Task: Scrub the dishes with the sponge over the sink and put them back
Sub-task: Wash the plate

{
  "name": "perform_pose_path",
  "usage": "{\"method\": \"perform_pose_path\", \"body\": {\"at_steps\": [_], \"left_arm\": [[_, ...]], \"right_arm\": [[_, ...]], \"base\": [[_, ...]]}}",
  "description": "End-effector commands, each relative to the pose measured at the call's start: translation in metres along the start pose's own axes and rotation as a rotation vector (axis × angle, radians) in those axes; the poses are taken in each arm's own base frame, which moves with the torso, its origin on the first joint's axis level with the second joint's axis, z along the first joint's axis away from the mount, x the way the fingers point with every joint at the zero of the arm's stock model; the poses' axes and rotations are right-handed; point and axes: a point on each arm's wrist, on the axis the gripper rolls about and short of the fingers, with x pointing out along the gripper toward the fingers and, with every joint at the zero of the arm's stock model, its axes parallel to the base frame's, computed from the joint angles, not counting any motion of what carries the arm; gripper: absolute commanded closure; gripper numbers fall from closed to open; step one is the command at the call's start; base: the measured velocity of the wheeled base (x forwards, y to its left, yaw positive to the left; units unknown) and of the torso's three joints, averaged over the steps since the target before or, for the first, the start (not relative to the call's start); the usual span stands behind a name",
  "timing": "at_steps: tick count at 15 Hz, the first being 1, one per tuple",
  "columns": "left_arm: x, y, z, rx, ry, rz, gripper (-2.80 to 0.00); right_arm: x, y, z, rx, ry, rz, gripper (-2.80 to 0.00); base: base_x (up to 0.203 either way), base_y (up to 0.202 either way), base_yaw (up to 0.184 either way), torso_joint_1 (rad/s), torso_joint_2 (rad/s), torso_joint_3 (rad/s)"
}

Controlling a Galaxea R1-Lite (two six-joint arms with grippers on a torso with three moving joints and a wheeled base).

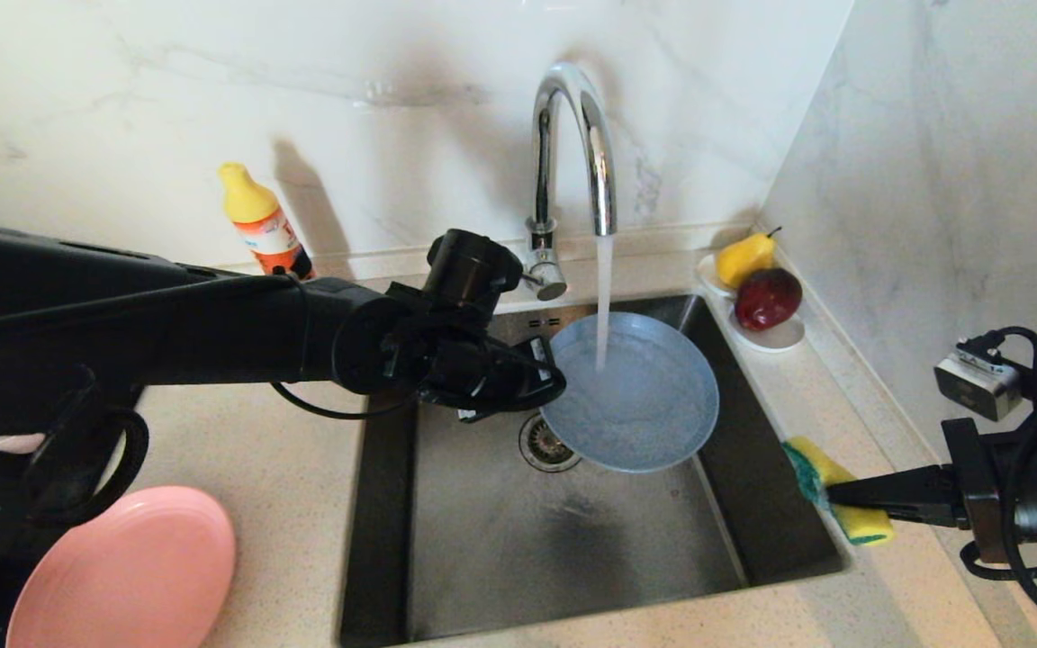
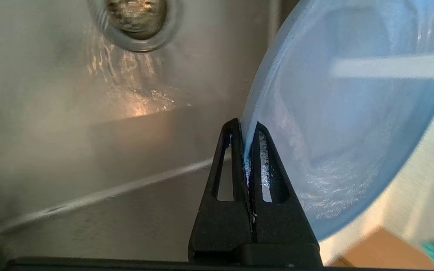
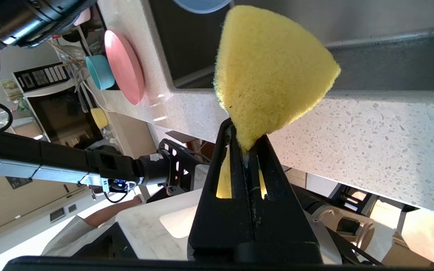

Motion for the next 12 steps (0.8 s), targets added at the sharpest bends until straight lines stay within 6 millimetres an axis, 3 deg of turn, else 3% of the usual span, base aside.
{"method": "perform_pose_path", "body": {"at_steps": [1, 5, 9, 12], "left_arm": [[0.002, 0.005, -0.002, 0.001, -0.048, 0.098, 0.00], [-0.016, 0.020, 0.000, 0.140, -0.212, 0.414, 0.00], [-0.026, 0.045, 0.020, 0.167, -0.320, 0.606, 0.00], [-0.034, 0.047, 0.030, 0.210, -0.400, 0.656, 0.00]], "right_arm": [[0.003, -0.003, 0.001, 0.011, 0.012, -0.001, 0.00], [0.006, -0.006, 0.002, 0.020, 0.022, -0.003, 0.00], [0.009, -0.008, 0.001, 0.029, 0.034, -0.008, 0.00], [0.010, -0.007, 0.002, 0.027, 0.037, -0.004, 0.00]], "base": [[0.000, 0.000, 0.000, 0.000, 0.00, 0.000], [0.000, 0.000, 0.000, 0.000, 0.00, 0.000], [0.000, 0.000, 0.000, 0.000, 0.00, 0.000], [0.000, 0.000, 0.000, 0.000, 0.00, 0.000]]}}
